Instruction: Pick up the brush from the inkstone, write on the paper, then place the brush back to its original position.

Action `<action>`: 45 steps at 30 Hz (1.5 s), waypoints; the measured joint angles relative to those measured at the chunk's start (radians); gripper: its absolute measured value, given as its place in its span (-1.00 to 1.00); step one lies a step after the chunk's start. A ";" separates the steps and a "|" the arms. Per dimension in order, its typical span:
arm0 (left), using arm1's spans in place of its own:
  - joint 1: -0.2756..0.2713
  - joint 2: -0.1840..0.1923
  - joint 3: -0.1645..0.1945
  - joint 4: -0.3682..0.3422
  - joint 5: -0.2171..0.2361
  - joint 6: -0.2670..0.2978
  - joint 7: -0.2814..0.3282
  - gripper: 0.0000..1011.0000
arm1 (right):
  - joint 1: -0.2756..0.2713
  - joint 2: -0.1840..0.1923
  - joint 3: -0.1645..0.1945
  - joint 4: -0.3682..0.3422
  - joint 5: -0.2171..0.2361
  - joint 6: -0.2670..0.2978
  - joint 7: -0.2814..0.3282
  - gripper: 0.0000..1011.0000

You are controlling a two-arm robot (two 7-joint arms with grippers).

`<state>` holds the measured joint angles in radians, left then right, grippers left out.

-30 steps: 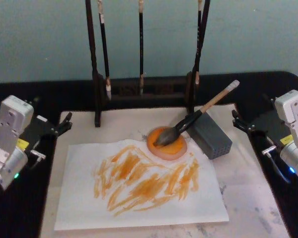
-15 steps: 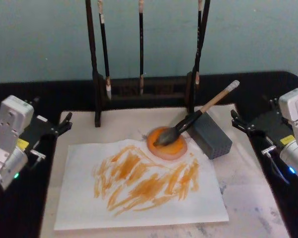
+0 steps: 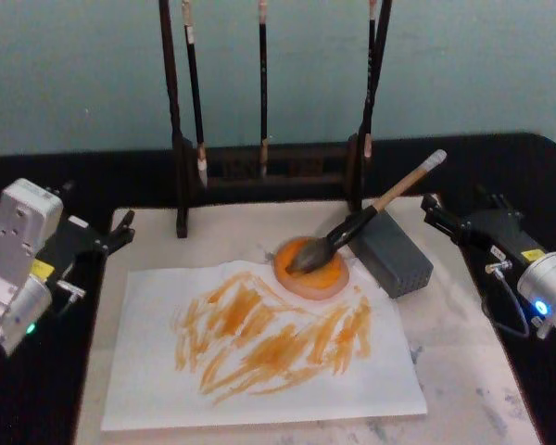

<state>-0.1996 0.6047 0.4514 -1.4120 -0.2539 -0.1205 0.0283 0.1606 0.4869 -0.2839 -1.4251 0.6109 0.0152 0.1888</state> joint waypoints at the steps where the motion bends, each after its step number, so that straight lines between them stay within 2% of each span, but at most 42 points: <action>1: 0.000 0.000 0.000 0.000 0.000 0.000 0.000 0.98 | 0.000 -0.007 0.008 0.001 0.016 0.010 0.008 0.98; 11: 0.000 0.000 0.000 0.000 0.000 0.000 0.000 0.98 | 0.025 -0.093 0.081 0.037 0.222 0.176 0.059 0.98; 12: 0.000 0.000 0.000 0.000 0.000 0.000 0.000 0.98 | 0.028 -0.098 0.084 0.041 0.236 0.188 0.059 0.98; 13: 0.000 0.000 0.000 0.000 0.000 0.000 0.000 0.98 | 0.037 -0.108 0.090 0.049 0.269 0.216 0.056 0.98; 16: 0.000 0.000 0.000 0.000 0.000 0.000 0.000 0.98 | 0.052 -0.124 0.097 0.062 0.316 0.257 0.042 0.98; 19: 0.000 0.000 0.000 0.000 0.000 0.000 0.000 0.98 | 0.069 -0.139 0.101 0.076 0.356 0.290 0.021 0.98; 20: 0.000 0.000 0.000 0.000 0.000 0.000 0.000 0.98 | 0.069 -0.139 0.101 0.076 0.356 0.290 0.021 0.98; 21: 0.000 0.000 0.000 0.000 0.000 0.000 0.000 0.98 | 0.081 -0.149 0.102 0.086 0.378 0.304 0.011 0.98; 29: 0.000 0.000 0.000 0.000 0.000 0.000 0.000 0.98 | 0.124 -0.174 0.099 0.133 0.421 0.315 -0.012 0.98; 38: 0.000 0.000 0.000 0.000 0.000 0.000 0.000 0.98 | 0.201 -0.205 0.066 0.231 0.447 0.303 -0.001 0.98; 45: 0.000 0.000 0.000 0.000 0.000 0.000 0.000 0.98 | 0.236 -0.220 0.043 0.279 0.458 0.287 0.001 0.98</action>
<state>-0.1995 0.6047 0.4513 -1.4120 -0.2539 -0.1205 0.0283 0.3967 0.2668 -0.2409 -1.1457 1.0689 0.3018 0.1895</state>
